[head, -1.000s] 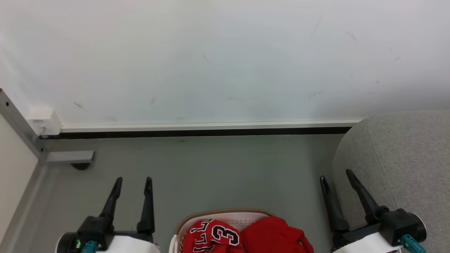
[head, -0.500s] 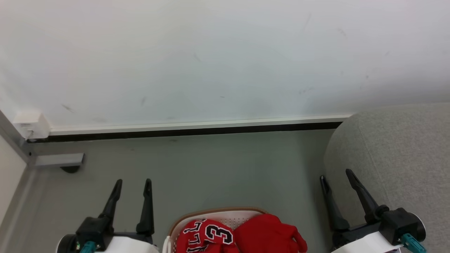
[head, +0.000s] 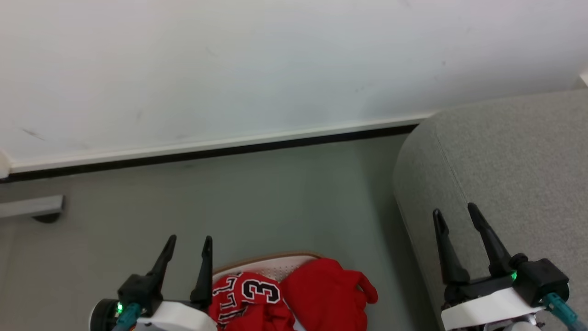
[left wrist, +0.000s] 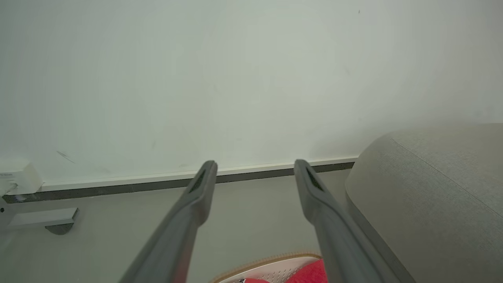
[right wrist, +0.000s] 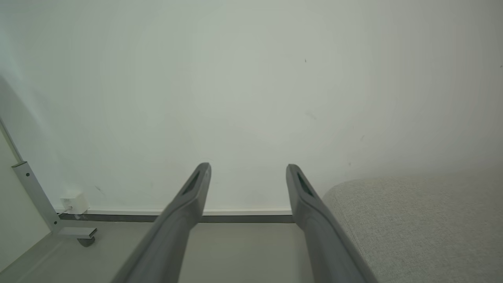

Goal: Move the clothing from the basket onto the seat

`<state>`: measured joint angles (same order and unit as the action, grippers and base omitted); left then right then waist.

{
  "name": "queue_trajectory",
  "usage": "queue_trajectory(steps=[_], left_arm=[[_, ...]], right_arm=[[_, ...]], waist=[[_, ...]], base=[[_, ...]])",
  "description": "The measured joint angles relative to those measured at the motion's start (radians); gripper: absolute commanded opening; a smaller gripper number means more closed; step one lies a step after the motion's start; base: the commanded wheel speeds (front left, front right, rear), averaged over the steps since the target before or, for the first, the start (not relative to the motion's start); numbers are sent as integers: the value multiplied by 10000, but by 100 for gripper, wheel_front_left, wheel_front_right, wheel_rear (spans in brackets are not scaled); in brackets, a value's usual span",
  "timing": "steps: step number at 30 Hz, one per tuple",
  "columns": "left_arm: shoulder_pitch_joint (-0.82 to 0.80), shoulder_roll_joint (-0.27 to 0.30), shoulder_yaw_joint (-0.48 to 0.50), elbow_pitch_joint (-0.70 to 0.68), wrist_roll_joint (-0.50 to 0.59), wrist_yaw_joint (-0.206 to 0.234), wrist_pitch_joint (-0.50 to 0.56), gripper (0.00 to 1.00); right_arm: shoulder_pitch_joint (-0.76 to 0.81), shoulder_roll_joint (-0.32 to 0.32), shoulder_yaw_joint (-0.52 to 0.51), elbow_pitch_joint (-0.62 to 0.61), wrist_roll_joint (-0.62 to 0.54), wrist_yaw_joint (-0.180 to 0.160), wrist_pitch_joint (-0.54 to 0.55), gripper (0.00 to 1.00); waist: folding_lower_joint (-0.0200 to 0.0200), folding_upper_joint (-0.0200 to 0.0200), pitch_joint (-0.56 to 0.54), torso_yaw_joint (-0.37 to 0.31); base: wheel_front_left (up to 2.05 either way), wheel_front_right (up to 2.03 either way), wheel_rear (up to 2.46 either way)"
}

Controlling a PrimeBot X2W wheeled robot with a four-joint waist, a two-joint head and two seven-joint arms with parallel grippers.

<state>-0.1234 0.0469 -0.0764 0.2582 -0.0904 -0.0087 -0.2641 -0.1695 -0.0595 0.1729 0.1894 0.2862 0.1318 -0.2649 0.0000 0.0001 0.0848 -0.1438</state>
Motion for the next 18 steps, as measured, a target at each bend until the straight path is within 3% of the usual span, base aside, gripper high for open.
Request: queue_trajectory(steps=[10,18], left_arm=[[-1760,52,-382,2729,290,-541,0,100],[-3567,339,-1218,6197,669,-978,198,100]], right_arm=[[-785,61,-399,-412,825,0,0,100],[-1507,73,-443,-723,876,0,0,100]], waist=[[1,0,1452,-547],[2,0,2839,-904]], base=[[0,0,0],[0,0,0]])
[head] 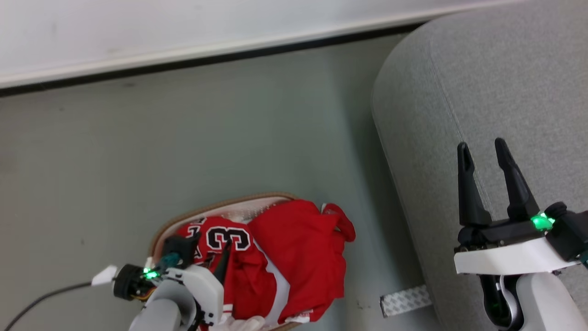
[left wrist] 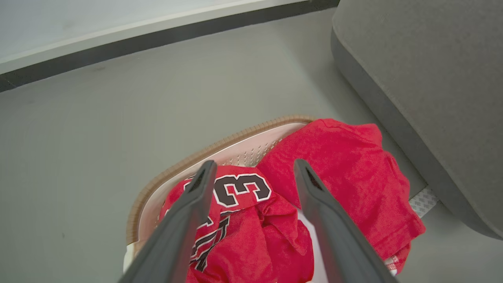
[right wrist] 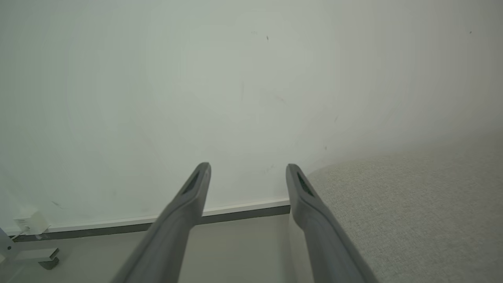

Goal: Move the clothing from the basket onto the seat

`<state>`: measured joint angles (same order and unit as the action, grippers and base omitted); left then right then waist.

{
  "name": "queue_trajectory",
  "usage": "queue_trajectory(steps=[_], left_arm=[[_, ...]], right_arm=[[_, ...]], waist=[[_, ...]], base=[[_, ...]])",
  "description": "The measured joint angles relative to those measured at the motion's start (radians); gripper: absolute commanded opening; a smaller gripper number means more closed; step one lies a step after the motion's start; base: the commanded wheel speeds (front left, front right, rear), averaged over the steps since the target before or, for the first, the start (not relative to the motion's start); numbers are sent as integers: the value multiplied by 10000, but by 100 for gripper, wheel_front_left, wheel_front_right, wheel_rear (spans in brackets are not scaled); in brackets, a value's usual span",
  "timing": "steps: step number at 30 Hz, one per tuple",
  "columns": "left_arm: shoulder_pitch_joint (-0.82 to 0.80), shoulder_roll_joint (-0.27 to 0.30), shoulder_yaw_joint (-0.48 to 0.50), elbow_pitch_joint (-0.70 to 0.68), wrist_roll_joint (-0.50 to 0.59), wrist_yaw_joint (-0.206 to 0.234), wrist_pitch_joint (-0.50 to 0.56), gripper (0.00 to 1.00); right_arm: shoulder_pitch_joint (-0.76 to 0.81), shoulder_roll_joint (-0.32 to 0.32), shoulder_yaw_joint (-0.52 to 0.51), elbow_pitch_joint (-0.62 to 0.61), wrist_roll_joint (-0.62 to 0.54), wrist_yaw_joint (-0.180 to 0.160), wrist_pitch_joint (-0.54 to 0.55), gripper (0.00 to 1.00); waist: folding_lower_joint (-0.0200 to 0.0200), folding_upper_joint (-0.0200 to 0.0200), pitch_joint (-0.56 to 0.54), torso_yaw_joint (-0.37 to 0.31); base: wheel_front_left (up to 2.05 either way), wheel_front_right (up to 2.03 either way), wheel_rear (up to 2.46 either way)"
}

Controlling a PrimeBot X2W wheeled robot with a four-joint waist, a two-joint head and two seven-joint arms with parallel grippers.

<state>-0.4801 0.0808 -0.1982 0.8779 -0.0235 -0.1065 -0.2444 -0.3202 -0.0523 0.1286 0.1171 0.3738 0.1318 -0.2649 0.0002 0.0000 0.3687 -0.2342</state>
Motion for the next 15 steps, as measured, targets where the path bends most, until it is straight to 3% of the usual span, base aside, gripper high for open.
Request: queue_trajectory(steps=[9,15], left_arm=[[-1740,535,-1032,2763,761,-151,715,100],[-2611,999,-2105,3586,1714,-167,1413,100]], right_arm=[[-629,6,125,-458,414,0,2,100],[-904,6,125,-591,696,0,0,100]], waist=[[0,0,1456,-532],[0,0,2415,-944]], base=[[0,0,0],[0,0,0]])
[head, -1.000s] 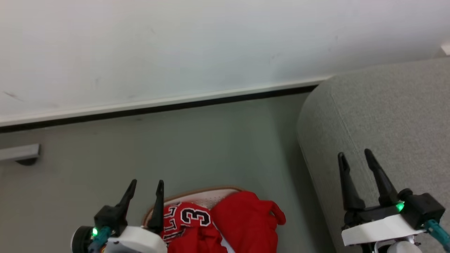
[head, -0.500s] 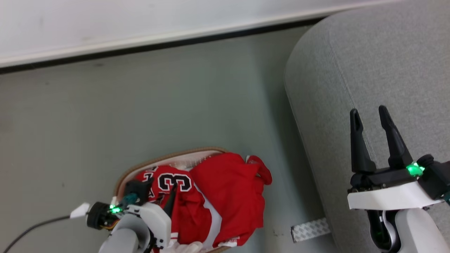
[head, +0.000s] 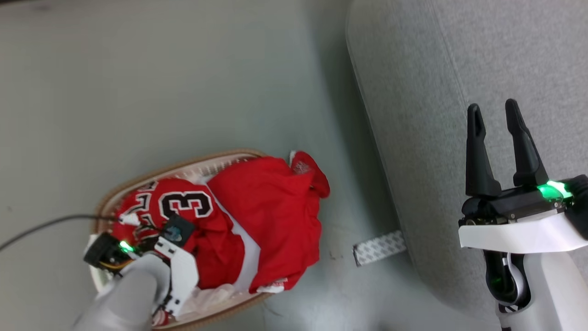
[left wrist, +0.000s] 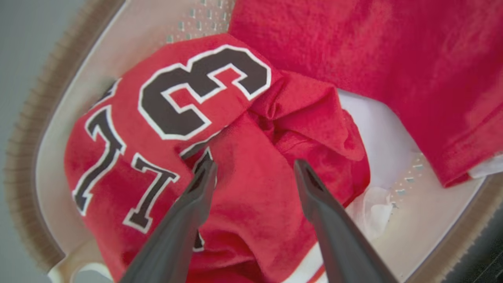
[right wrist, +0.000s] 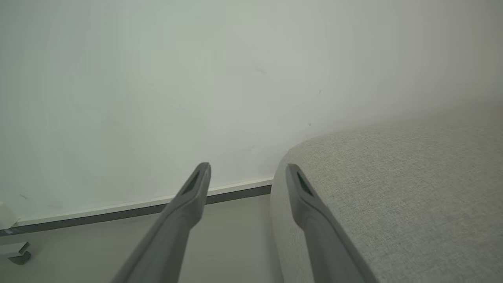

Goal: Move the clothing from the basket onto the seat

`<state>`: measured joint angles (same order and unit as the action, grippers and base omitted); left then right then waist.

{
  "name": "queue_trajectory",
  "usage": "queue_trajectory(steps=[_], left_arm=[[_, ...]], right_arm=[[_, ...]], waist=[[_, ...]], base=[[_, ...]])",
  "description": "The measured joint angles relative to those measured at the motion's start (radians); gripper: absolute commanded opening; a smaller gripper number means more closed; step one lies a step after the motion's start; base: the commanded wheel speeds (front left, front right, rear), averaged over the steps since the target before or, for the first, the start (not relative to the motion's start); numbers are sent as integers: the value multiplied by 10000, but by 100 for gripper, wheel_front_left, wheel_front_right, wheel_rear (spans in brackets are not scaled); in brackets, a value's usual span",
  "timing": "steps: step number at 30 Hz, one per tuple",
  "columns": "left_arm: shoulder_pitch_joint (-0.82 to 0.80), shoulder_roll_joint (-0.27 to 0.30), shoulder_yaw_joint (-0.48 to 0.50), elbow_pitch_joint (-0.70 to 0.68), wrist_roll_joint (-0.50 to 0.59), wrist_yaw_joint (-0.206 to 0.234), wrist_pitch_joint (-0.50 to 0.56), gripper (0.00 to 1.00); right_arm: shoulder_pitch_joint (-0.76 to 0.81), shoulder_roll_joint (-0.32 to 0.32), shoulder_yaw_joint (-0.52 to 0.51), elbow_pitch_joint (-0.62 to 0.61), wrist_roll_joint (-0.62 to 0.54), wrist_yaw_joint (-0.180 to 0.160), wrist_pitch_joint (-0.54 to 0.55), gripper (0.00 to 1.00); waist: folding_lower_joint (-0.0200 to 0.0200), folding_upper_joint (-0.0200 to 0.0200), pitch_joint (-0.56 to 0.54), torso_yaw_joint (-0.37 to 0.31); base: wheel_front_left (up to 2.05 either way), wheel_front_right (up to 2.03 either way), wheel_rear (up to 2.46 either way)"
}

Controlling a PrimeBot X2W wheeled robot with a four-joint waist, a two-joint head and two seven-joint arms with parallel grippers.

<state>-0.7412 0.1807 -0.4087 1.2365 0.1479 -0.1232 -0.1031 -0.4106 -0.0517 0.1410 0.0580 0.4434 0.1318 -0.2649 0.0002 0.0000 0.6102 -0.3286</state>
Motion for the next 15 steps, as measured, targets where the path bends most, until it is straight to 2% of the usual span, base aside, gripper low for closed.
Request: queue_trajectory(steps=[9,15], left_arm=[[-600,777,-1032,410,790,-38,1060,100],[-692,880,-1452,462,920,-44,1448,100]], right_arm=[[-259,0,-25,-127,539,0,0,100],[-300,2,67,-128,782,0,0,100]], waist=[[-1,0,1330,-704],[-1,0,1808,-1027]], base=[[0,0,0],[0,0,0]])
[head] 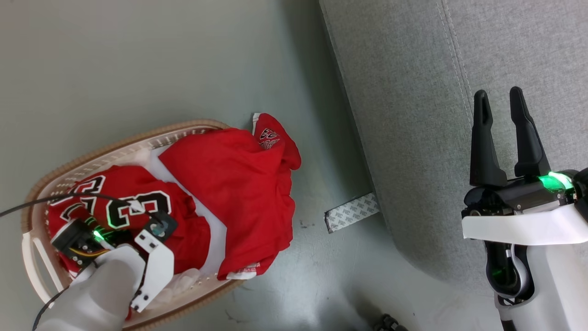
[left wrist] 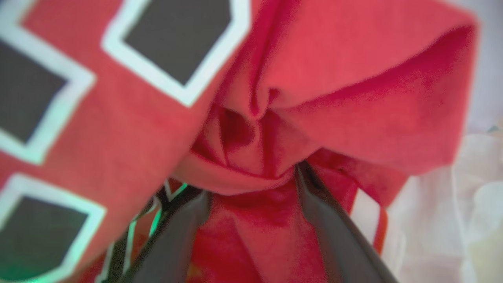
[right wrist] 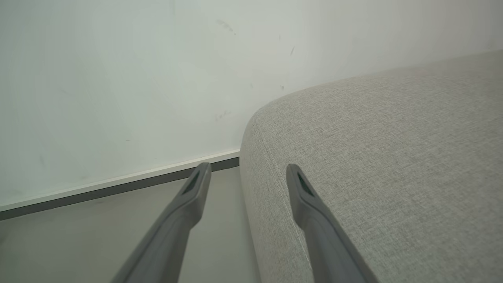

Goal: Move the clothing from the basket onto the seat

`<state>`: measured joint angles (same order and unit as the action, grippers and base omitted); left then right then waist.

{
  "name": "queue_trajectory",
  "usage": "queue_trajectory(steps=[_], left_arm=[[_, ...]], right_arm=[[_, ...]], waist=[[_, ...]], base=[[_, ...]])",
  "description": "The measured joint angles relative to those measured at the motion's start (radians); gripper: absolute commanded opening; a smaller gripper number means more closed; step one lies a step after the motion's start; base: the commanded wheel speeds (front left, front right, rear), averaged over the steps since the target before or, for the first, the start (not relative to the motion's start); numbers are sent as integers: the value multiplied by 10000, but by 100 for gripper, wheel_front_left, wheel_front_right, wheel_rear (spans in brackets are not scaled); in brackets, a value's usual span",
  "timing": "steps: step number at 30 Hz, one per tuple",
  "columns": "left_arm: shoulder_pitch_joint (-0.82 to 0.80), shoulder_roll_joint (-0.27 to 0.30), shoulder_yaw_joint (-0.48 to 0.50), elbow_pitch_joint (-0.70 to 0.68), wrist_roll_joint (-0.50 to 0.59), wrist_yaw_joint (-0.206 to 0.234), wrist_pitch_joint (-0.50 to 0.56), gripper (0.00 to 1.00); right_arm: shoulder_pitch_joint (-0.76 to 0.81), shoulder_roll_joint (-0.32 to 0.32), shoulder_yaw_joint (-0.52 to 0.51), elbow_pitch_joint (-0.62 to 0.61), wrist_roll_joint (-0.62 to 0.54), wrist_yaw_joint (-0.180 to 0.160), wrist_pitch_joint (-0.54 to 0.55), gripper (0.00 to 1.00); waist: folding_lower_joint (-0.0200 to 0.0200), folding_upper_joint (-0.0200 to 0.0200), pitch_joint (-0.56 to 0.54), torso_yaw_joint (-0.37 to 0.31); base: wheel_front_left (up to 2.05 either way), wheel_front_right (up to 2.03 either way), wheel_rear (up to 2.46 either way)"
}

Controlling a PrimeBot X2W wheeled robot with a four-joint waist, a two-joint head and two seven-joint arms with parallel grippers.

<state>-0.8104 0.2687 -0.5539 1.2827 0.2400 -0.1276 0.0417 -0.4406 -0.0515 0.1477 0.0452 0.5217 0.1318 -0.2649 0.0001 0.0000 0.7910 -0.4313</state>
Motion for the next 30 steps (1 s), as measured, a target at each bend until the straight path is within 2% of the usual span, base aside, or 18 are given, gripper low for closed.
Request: queue_trajectory(steps=[1,2,3,4,9,14,22,30], left_arm=[[-23,-10,13,4,-56,-12,-12,100],[-43,-10,31,8,-96,-10,-61,71],[-57,-10,46,12,-148,-10,-77,33],[-68,-13,50,13,-184,-10,-79,0],[-81,-173,84,27,-451,-12,-119,0],[104,-560,100,29,-688,8,-621,0],[729,-1555,244,-21,-1290,36,-1929,0],[1536,-2008,504,-359,-2065,33,-2934,0]], right_arm=[[-5,0,13,4,21,0,2,100],[-20,0,25,8,21,0,0,100],[-52,0,46,15,21,0,2,100],[-88,2,58,12,21,0,2,100],[-113,2,10,67,-35,0,0,100],[-79,4,-27,205,-217,0,2,100],[257,17,-163,453,-890,0,0,100],[871,25,-188,798,-1256,0,2,100]], waist=[[0,0,36,-16],[0,0,56,-17],[0,0,59,-8],[0,0,57,-3],[0,0,-61,81],[0,0,-562,267],[-1,0,-2168,821],[-2,0,-3953,1695]], base=[[0,0,0],[0,0,0],[0,0,0],[0,0,0],[0,0,0],[0,0,0],[0,0,0],[0,0,0]])
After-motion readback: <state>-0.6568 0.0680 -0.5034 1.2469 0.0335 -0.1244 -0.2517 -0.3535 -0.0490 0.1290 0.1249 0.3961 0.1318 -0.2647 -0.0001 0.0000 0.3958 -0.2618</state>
